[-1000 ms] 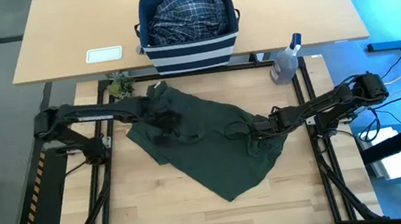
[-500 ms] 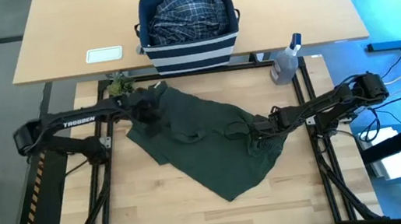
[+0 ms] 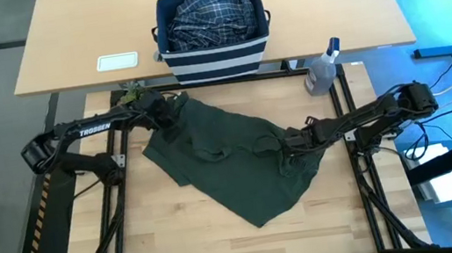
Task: Fold Laundry from Bin
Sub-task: Fold the green polo shirt
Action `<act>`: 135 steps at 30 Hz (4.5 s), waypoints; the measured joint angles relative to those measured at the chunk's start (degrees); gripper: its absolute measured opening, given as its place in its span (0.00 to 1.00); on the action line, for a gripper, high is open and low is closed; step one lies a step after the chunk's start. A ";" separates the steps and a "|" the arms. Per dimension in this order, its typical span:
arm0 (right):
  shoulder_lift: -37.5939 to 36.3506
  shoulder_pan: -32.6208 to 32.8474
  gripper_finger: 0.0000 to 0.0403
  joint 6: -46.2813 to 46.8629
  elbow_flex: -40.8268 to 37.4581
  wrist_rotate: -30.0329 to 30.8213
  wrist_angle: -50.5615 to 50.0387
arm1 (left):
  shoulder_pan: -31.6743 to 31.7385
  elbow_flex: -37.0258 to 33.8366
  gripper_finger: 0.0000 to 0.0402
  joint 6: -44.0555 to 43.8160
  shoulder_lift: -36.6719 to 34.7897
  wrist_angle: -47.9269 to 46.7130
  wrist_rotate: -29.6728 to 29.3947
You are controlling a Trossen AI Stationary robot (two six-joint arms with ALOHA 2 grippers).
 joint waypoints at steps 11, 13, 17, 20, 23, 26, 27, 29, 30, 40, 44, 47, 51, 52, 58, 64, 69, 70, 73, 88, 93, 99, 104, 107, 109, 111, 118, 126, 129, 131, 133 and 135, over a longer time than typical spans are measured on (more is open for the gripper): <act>0.00 0.04 0.04 -4.58 9.89 -0.16 5.25 | -0.13 0.00 0.28 0.09 0.83 0.07 0.02; 0.35 0.43 0.04 -6.91 9.83 -4.94 12.86 | -0.13 0.00 0.28 0.09 0.83 0.08 0.02; 3.21 3.13 0.04 -9.20 9.71 -9.10 21.93 | -0.28 0.10 0.28 0.06 0.40 -0.22 1.86; 5.76 4.88 0.04 -8.96 9.67 -9.34 24.21 | -3.08 0.69 0.26 0.04 -2.83 -0.38 2.32; 8.67 6.22 0.04 -7.42 9.65 -9.32 27.83 | -6.92 1.31 0.21 0.03 -6.47 -1.61 -2.07; 11.52 7.69 0.04 -6.32 9.62 -10.05 32.92 | -11.27 1.74 0.16 -1.56 -9.95 -5.00 -6.37; 12.45 8.22 0.04 -6.14 9.65 -10.68 34.63 | -13.08 1.75 0.15 -2.80 -10.59 -6.51 -7.60; 14.25 9.33 0.04 -5.99 9.65 -11.70 36.59 | -17.04 1.75 0.11 -5.64 -10.85 -10.17 -10.14; 15.05 9.86 0.04 -5.98 9.93 -11.81 36.75 | -19.21 1.73 0.10 -6.91 -10.72 -11.61 -11.34; 18.95 14.17 0.00 -3.52 14.06 -12.40 31.54 | -33.43 0.72 0.01 -18.11 -6.66 -19.38 -14.75; 18.97 15.79 0.00 -0.08 15.19 -12.43 23.47 | -35.53 -0.67 0.00 -20.92 -3.05 -19.80 -11.13; 18.97 17.14 0.00 3.43 16.38 -12.47 15.10 | -37.71 -0.68 0.01 -22.60 -0.87 -19.23 -8.29; 18.97 18.69 0.00 7.77 17.64 -12.56 4.63 | -41.36 -0.68 0.00 -24.50 0.60 -15.64 -3.18; 18.97 19.00 0.00 8.92 17.78 -12.54 2.38 | -42.45 -0.68 0.00 -25.26 0.85 -14.69 -1.94; 18.97 19.15 0.00 12.19 18.28 -13.28 -7.36 | -48.65 -0.68 0.00 -26.71 3.15 -3.97 3.99; 18.95 19.16 0.00 12.09 18.30 -14.54 -15.12 | -54.76 0.94 0.00 -23.46 3.78 -0.20 1.89; 18.12 19.19 0.00 11.29 18.28 -15.35 -13.61 | -55.42 3.45 0.00 -20.79 1.81 -5.42 -14.57; 18.02 19.19 0.00 10.81 18.28 -15.35 -12.42 | -55.17 3.45 0.00 -20.38 1.48 -5.72 -16.93; 17.97 19.19 0.00 10.07 18.56 -15.31 -9.26 | -53.34 3.50 0.00 -18.89 1.52 -7.14 -23.27; 18.40 19.19 0.00 4.34 20.49 -12.45 12.80 | -43.02 -0.98 0.00 -20.91 6.30 -8.85 -19.19; 18.81 19.19 0.00 4.73 20.45 -14.00 10.36 | -44.41 -1.46 0.00 -23.58 6.13 -8.25 -14.71; 18.82 19.21 0.00 8.71 20.42 -14.81 0.61 | -47.97 -1.49 0.00 -27.19 6.13 -5.42 -6.70; 18.82 19.19 0.00 10.84 20.42 -14.96 -8.19 | -52.44 -1.49 0.00 -31.76 6.14 -2.56 0.45; 18.82 19.19 0.00 11.20 20.41 -14.80 -13.70 | -56.15 -1.49 0.00 -33.46 6.14 1.52 5.19; 18.82 19.19 0.00 11.70 20.40 -14.07 -17.03 | -58.58 -1.49 0.00 -33.97 6.14 4.91 7.31; 18.82 19.17 0.00 11.96 20.40 -12.90 -19.60 | -60.47 -1.47 0.00 -32.64 6.14 8.04 8.01; 17.29 19.15 0.00 12.01 20.63 -10.34 -20.83 | -63.12 3.17 0.00 -25.22 5.79 1.47 -2.65; 15.89 19.19 0.00 8.20 21.03 -8.16 -8.62 | -62.29 9.34 0.00 -21.26 3.21 -14.75 -24.28; 15.78 19.19 0.00 6.49 20.97 -8.14 -5.49 | -62.22 9.68 0.00 -17.19 2.43 -18.99 -29.62; 15.80 19.19 0.00 5.83 20.92 -8.14 -4.96 | -61.76 9.68 0.00 -14.54 2.23 -22.27 -31.73; 15.78 19.19 0.00 5.87 20.92 -7.85 -4.95 | -60.70 9.68 0.01 -14.41 1.87 -26.50 -32.91; 15.78 19.19 0.00 5.90 20.90 -7.62 -4.83 | -59.31 9.68 0.03 -15.47 1.34 -31.32 -33.28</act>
